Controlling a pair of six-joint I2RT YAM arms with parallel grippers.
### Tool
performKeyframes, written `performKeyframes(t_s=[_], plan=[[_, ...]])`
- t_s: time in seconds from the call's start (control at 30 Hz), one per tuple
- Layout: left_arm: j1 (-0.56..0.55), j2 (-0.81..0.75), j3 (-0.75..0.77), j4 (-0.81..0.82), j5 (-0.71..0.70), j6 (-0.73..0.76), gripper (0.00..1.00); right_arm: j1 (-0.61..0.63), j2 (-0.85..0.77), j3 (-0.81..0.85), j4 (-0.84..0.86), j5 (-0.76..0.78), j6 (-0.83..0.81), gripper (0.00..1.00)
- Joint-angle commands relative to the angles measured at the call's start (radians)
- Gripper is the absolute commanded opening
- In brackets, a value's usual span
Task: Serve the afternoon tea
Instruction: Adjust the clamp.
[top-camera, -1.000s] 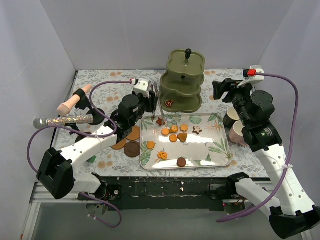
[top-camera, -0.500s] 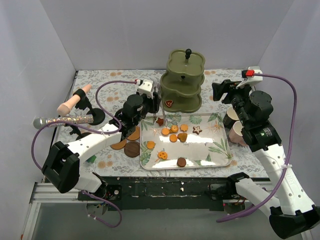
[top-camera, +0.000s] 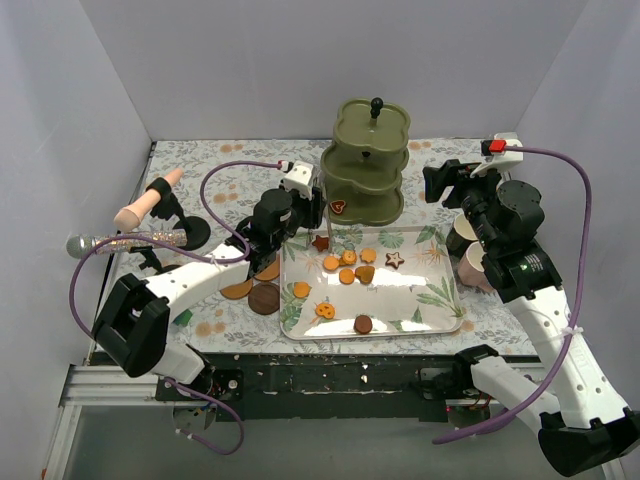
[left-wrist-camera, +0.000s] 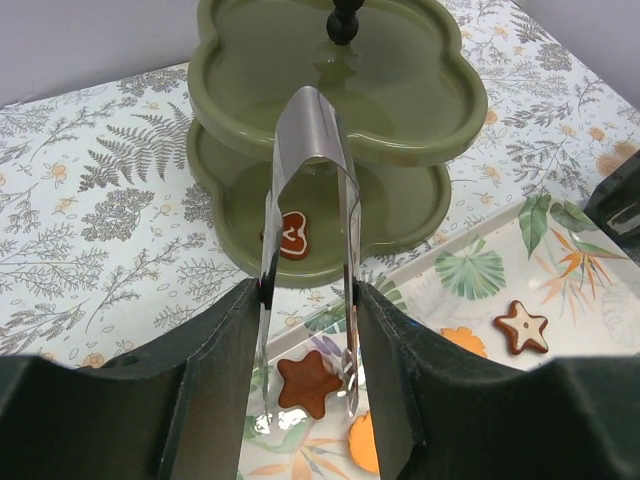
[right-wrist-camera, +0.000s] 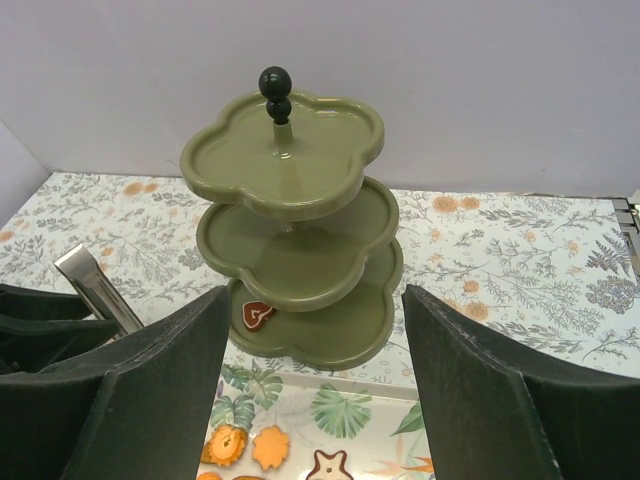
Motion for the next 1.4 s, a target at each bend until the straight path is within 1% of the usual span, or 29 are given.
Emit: performKeyframes(t_s=[0.0,0.1,0.23,0.5,0.63,0.8,0.97,1.07,1.27,1.37], plan=[[0.004,-0.001,0.043,0.022,0.004,0.02,0.41,0.005,-0.007,0.003,0.037,0.008,0.008,0.78],[0.003,-0.001,0.048,0.022,0.007,0.018,0.37,0.005,-0.01,0.003,0.037,0.014,0.009,0.77],[0.004,-0.011,0.071,0.011,0.013,0.018,0.35,0.007,-0.013,0.003,0.035,0.02,0.008,0.78],[0.003,-0.05,0.081,-0.006,0.02,0.021,0.33,0.005,-0.019,0.0,0.032,0.025,0.008,0.77],[0.003,-0.048,0.083,-0.022,0.021,0.021,0.35,0.005,-0.019,-0.002,0.031,0.02,0.009,0.77],[0.003,-0.053,0.063,-0.01,0.042,0.024,0.4,0.005,-0.019,-0.006,0.031,0.025,0.008,0.77],[0.004,-0.073,0.026,0.033,0.064,0.047,0.38,0.005,-0.008,-0.008,0.035,0.008,0.006,0.77],[0.004,-0.093,0.012,0.04,0.101,0.073,0.38,0.006,0.004,0.006,0.035,-0.07,-0.014,0.78],[0.006,-0.139,-0.014,0.033,0.131,0.116,0.39,0.015,0.076,0.047,0.052,-0.317,-0.002,0.75],[0.004,-0.16,-0.024,0.016,0.161,0.136,0.38,0.079,0.148,0.086,0.054,-0.353,0.009,0.73]])
